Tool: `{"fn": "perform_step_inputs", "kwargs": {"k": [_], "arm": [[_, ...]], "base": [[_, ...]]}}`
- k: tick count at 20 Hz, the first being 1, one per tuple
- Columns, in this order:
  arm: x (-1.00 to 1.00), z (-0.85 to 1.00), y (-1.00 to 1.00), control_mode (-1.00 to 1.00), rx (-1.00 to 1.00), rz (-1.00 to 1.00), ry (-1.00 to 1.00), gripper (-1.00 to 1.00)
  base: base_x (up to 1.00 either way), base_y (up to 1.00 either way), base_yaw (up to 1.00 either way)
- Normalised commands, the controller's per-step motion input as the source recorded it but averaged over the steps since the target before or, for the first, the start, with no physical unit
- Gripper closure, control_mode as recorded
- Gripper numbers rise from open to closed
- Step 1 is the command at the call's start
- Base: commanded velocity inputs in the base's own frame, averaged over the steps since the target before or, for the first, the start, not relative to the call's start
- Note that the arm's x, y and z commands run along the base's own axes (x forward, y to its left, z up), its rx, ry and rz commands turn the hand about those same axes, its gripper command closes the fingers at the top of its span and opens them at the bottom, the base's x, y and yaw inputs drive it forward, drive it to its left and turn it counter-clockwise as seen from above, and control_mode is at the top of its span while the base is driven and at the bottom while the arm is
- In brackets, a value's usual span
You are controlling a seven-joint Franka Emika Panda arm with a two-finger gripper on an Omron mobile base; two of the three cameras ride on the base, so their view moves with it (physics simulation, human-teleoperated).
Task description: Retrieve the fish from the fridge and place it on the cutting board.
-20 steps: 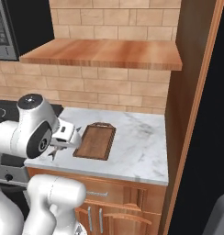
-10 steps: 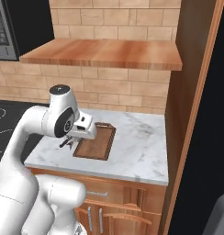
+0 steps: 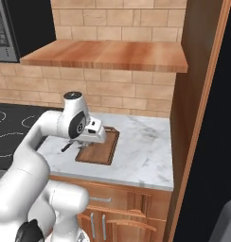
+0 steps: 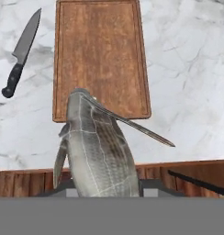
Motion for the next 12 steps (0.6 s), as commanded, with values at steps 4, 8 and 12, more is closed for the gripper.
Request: {"fn": "perform_step_inputs", "kwargs": {"k": [4,8,12], "arm": [[0.56,-0.38,0.0,-1.0,0.0,0.0,0.0,1.0],[0.59,-0.4,0.0,-1.0,0.0,0.0,0.05,1.0],[0.54,-0.35,0.0,-1.0,0.0,0.0,0.1,1.0]], "base": [[0.0,0.0,0.0],[0.0,0.0,0.0],[0.0,0.0,0.0]]}}
